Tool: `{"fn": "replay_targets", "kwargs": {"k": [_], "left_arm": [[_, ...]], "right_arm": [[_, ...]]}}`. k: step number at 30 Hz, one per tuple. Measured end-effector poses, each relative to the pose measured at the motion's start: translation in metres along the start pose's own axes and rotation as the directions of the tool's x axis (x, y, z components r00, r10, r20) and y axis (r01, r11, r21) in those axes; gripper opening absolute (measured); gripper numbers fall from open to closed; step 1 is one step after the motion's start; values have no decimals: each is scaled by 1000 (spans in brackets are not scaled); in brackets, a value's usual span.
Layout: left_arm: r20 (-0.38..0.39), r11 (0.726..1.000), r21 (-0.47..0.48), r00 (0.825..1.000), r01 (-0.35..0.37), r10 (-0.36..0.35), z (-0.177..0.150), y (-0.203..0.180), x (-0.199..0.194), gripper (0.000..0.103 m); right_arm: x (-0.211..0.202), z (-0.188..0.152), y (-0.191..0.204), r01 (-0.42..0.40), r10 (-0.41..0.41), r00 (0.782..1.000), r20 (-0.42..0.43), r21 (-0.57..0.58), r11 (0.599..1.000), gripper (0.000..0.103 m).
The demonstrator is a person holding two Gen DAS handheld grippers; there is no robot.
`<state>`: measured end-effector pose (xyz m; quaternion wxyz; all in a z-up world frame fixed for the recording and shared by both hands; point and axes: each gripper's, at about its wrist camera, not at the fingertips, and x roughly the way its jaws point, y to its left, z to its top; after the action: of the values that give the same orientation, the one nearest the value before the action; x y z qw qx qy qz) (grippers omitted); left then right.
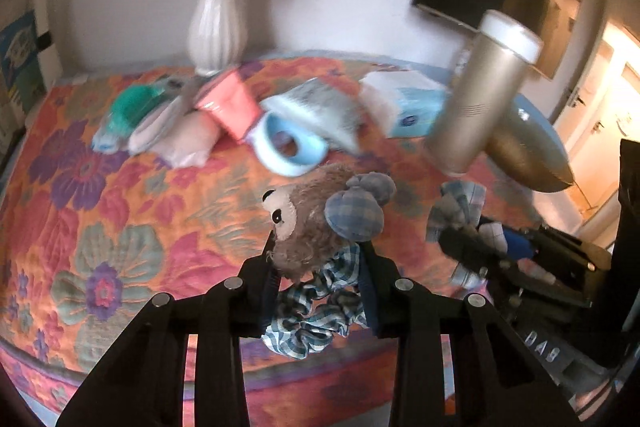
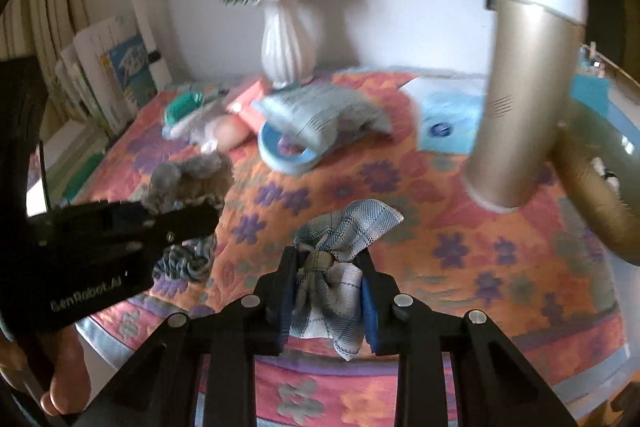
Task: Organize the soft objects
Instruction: 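Carry both items to the dark glass plate and open both tools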
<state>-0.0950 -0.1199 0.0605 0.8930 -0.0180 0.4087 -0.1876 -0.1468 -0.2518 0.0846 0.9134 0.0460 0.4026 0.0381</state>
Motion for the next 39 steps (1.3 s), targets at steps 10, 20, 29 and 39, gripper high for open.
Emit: {"fn": "replay_targets", "kwargs": {"k": [10, 20, 29, 39], "left_arm": [[30, 976, 144, 986, 161, -167, 26, -78, -1, 31], [-13, 894, 321, 945, 313, -326, 62, -191, 27, 31], [18, 892, 355, 952, 280, -306, 118, -266, 78, 32], [3, 887, 348, 946, 303, -324, 117, -285, 107, 85]], "right_arm": [[-70, 7, -83, 98, -117, 988, 105, 169, 981, 27], [-134, 13, -195, 214, -299, 939, 169, 394, 894, 27], [-121, 66, -276, 241, -344, 930, 131, 490, 838, 27], [-115, 72, -340, 204, -305, 949, 76, 591, 780, 66]]}}
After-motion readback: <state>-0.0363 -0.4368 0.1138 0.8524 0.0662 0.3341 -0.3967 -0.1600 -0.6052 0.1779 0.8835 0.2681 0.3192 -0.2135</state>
